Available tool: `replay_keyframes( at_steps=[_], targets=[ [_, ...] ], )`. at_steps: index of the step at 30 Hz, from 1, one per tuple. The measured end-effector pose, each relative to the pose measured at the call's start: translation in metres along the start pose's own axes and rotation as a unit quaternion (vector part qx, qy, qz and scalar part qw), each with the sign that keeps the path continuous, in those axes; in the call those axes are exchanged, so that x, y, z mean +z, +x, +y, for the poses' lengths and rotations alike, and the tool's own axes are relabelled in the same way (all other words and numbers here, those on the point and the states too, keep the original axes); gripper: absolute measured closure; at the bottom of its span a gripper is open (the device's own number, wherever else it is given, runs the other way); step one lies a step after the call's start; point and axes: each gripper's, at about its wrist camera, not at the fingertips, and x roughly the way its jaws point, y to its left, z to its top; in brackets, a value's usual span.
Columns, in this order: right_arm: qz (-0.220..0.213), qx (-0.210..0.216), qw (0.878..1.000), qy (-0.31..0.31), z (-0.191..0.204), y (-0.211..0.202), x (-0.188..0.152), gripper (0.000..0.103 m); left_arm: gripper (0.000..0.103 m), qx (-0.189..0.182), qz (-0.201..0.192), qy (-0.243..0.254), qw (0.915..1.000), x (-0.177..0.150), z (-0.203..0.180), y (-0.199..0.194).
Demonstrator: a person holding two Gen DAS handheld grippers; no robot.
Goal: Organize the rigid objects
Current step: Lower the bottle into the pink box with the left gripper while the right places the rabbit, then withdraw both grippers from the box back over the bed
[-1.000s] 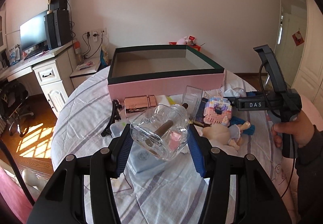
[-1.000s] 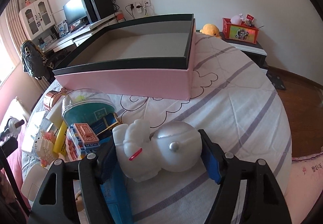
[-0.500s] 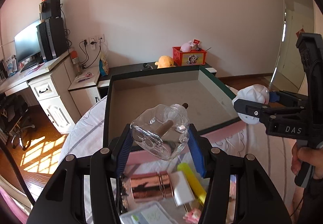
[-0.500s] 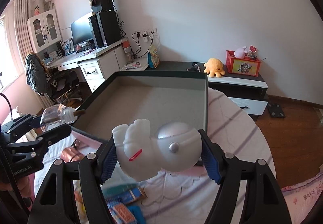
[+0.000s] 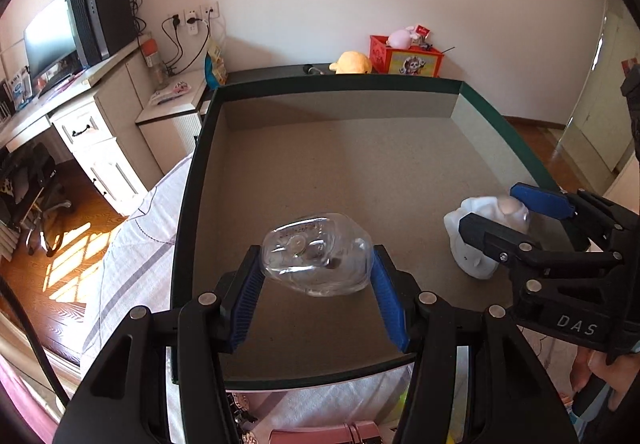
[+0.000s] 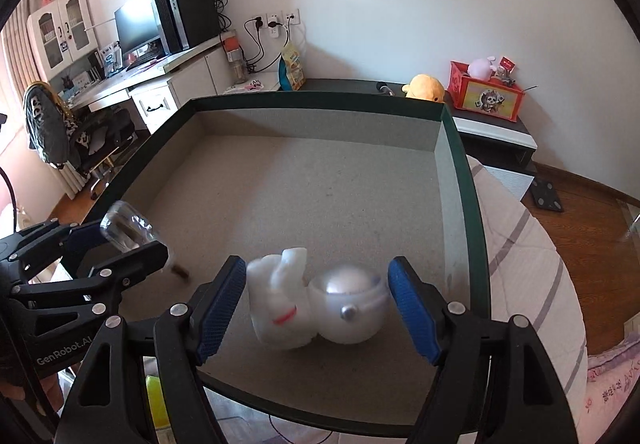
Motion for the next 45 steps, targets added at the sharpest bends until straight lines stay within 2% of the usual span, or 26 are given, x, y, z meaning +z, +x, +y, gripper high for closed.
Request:
replay_keyframes(
  at_steps=[2, 4, 5, 6, 8, 9, 11, 14, 17, 19, 22, 25, 33, 37, 45],
  targets=[
    [-0.003, 0.0, 1.0, 0.004, -0.002, -0.006, -0.002, 0.021, 0.043, 0.001, -0.009, -0.01, 0.9999, 0.0, 0.003, -0.005],
    [-0.017, 0.0, 1.0, 0.003, 0.0, -0.019, -0.005, 0.02, 0.032, -0.003, -0.028, -0.016, 0.9995, -0.002, 0.005, -0.018],
    [-0.026, -0.001, 1.0, 0.003, 0.002, -0.029, -0.007, 0.018, 0.02, -0.004, -0.041, -0.017, 0.999, -0.003, 0.006, -0.027],
    [-0.039, 0.0, 0.999, 0.002, 0.004, -0.039, -0.009, 0.018, 0.016, 0.0, -0.056, -0.018, 0.9983, -0.005, 0.005, -0.039],
    [-0.066, 0.005, 0.998, 0.004, 0.008, -0.066, -0.014, 0.017, 0.013, 0.003, -0.092, -0.017, 0.9956, -0.011, 0.005, -0.067],
    [-0.08, 0.005, 0.997, 0.004, 0.011, -0.08, -0.017, 0.017, 0.006, 0.004, -0.108, -0.016, 0.994, -0.016, 0.004, -0.082],
    [-0.106, 0.0, 0.994, 0.002, 0.019, -0.108, -0.026, 0.015, 0.0, 0.014, -0.142, -0.02, 0.9895, -0.028, 0.002, -0.113],
    [-0.152, -0.018, 0.988, 0.0, 0.033, -0.154, -0.042, 0.0, 0.0, 0.031, -0.189, -0.027, 0.9812, -0.047, 0.002, -0.16],
    [-0.201, -0.026, 0.979, -0.005, 0.047, -0.199, -0.064, 0.0, 0.0, 0.046, -0.227, -0.038, 0.972, -0.072, 0.002, -0.202],
    [-0.213, -0.045, 0.976, -0.006, 0.054, -0.222, -0.076, 0.0, 0.0, 0.061, -0.245, -0.049, 0.9664, -0.087, 0.002, -0.226],
    [-0.236, -0.065, 0.97, -0.007, 0.065, -0.254, -0.097, 0.0, 0.0, 0.058, -0.265, -0.055, 0.961, -0.111, 0.001, -0.257],
    [-0.253, -0.079, 0.964, -0.005, 0.076, -0.28, -0.117, 0.0, 0.0, 0.073, -0.287, -0.053, 0.9537, -0.133, -0.006, -0.285],
    [-0.27, -0.091, 0.958, -0.008, 0.098, -0.325, -0.153, 0.0, 0.0, 0.064, -0.321, -0.025, 0.9447, -0.167, -0.035, -0.331],
    [-0.281, -0.097, 0.955, -0.004, 0.099, -0.341, -0.161, 0.0, 0.0, 0.077, -0.336, -0.017, 0.9384, -0.18, -0.045, -0.348],
    [-0.295, -0.103, 0.95, -0.008, 0.102, -0.364, -0.181, 0.0, 0.0, 0.072, -0.345, -0.019, 0.9358, -0.191, -0.05, -0.367]
  ],
)
